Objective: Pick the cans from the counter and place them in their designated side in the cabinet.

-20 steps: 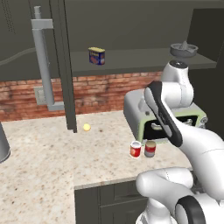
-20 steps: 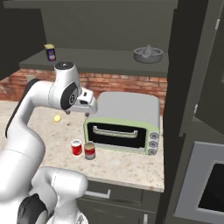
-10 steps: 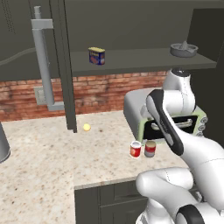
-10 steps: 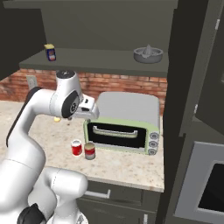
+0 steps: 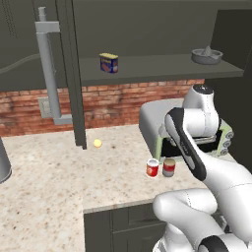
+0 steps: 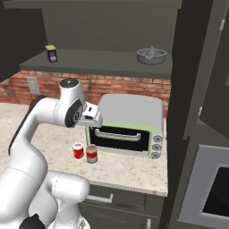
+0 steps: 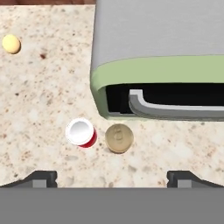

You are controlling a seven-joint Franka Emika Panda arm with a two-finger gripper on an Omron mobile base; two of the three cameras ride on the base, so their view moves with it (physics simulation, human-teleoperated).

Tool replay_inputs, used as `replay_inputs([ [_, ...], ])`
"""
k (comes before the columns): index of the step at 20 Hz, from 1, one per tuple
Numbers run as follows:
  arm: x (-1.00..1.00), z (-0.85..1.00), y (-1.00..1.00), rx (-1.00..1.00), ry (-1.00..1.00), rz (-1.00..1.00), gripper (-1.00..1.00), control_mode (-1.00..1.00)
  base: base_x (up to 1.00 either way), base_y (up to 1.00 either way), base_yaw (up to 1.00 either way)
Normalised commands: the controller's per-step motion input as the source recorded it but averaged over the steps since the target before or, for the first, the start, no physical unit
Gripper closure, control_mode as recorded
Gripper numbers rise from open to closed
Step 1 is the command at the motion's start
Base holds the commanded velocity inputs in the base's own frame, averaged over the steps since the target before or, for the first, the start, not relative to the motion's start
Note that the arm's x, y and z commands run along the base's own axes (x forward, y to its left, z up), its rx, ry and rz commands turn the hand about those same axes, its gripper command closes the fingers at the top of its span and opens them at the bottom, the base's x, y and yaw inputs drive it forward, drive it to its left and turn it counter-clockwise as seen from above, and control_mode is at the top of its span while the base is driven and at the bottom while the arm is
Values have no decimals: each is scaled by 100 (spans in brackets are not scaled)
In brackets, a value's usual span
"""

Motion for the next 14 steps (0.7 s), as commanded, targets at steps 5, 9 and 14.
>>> replay_inputs([
  [5,0,-19,-1,0,-5,1,-100,-100,0,0,0],
  [9,-1,-20,-3,0,-5,0,-100,-100,0,0,0],
  [14,-2,-18,-4,0,-4,0,-100,-100,0,0,0],
])
